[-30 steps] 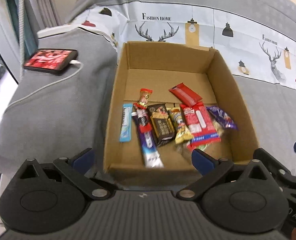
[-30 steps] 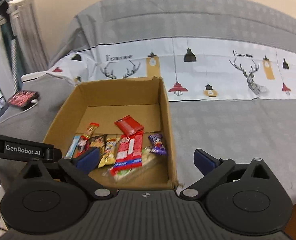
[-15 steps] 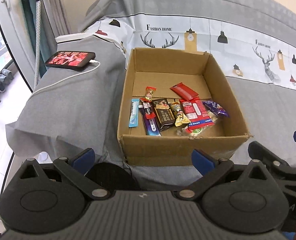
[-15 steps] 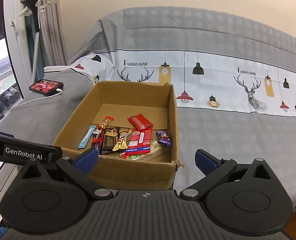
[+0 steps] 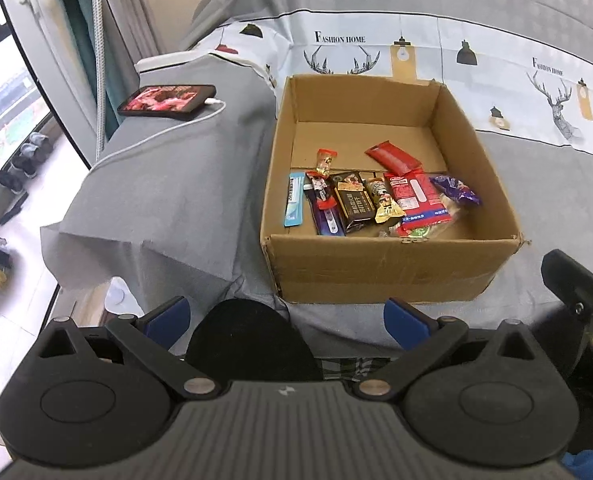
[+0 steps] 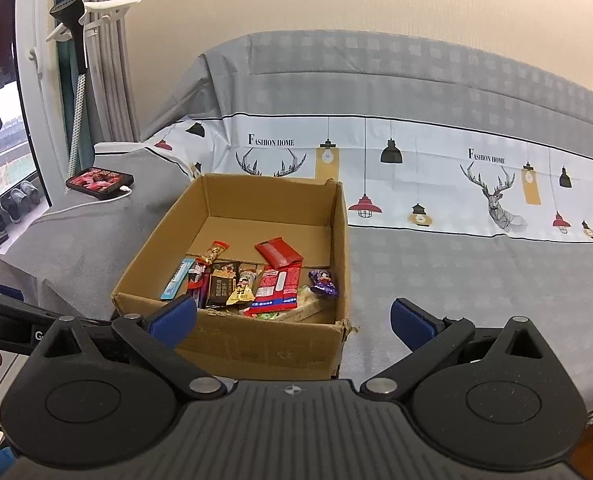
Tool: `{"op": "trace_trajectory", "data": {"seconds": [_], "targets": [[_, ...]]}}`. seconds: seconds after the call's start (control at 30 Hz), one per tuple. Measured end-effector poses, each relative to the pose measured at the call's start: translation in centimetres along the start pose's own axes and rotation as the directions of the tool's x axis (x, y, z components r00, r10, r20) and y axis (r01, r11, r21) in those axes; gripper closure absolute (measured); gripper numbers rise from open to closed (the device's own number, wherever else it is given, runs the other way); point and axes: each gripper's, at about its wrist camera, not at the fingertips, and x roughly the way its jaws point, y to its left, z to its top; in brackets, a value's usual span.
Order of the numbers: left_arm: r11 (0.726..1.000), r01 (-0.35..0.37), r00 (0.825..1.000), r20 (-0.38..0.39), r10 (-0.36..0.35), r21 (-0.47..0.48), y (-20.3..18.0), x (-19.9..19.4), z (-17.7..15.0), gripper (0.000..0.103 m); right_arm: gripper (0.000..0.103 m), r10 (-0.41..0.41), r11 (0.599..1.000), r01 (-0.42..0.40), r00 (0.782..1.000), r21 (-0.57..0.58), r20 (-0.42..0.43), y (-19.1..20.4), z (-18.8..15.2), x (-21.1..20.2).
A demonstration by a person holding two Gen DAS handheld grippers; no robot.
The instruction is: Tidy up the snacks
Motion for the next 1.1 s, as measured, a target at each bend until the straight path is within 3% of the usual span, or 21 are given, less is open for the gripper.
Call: {"op": "trace_trajectory", "data": {"seconds": [0.2, 0.4, 1.1], "targets": [[0.999, -0.021, 0.999, 0.049, 0.02, 0.028, -0.37, -0.38, -0.14, 0.0, 0.001, 0.01, 1.0, -0.01, 1.0, 0.0, -0.001, 0.05, -0.01, 0.04], [1.0, 0.018, 0.999, 0.049, -0.019, 0.017, -0.31, -0.34, -0.18, 0.0, 0.001, 0.006, 1.0, -0.006, 1.0, 0.008, -0.007, -0.06, -0.13, 0.21], [1.0, 0.019, 0.998, 0.068, -0.02, 0.006, 0.16, -0.59, -0.4, 0.0, 0.001, 0.008, 1.0, -0.008, 1.0, 0.004, 0.001, 0.06, -0.25, 0.08]]}}
